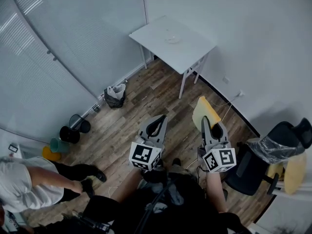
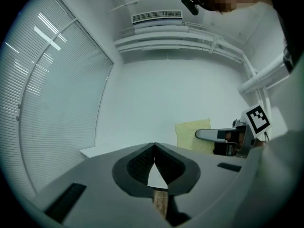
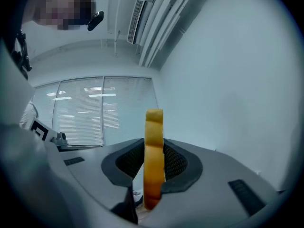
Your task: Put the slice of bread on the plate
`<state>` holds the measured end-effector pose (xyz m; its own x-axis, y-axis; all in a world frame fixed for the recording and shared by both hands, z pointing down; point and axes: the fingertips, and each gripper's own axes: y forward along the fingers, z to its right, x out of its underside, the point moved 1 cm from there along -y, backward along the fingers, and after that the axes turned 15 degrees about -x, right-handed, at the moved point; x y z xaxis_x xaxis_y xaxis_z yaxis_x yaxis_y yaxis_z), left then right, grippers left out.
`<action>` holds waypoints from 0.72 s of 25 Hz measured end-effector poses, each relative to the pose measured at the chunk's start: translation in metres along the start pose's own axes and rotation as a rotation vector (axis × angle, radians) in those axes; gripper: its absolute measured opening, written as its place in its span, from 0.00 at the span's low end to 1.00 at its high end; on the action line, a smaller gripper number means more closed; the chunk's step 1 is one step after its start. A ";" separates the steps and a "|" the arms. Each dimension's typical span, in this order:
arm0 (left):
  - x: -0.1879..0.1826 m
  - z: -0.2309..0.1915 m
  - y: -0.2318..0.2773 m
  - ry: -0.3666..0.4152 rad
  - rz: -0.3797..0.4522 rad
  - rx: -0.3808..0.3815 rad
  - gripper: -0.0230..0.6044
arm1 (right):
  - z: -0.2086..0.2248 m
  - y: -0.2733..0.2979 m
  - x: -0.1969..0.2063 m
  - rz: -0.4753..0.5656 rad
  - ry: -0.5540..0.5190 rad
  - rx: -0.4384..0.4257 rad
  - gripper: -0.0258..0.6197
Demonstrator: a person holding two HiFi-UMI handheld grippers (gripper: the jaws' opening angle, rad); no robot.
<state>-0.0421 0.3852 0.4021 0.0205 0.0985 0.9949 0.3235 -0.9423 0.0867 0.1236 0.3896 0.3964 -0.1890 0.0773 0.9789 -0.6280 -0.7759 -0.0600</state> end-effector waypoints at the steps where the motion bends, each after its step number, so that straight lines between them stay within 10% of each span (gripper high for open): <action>1: 0.001 -0.005 -0.001 -0.003 -0.002 0.006 0.04 | -0.003 0.003 0.001 -0.003 -0.004 0.002 0.19; 18: 0.005 -0.026 0.104 0.001 -0.022 0.008 0.04 | 0.059 0.082 0.011 -0.039 0.003 -0.082 0.19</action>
<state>-0.0327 0.2791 0.4177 0.0126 0.1191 0.9928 0.3312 -0.9373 0.1083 0.1149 0.2900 0.4134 -0.1655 0.1085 0.9802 -0.6943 -0.7187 -0.0376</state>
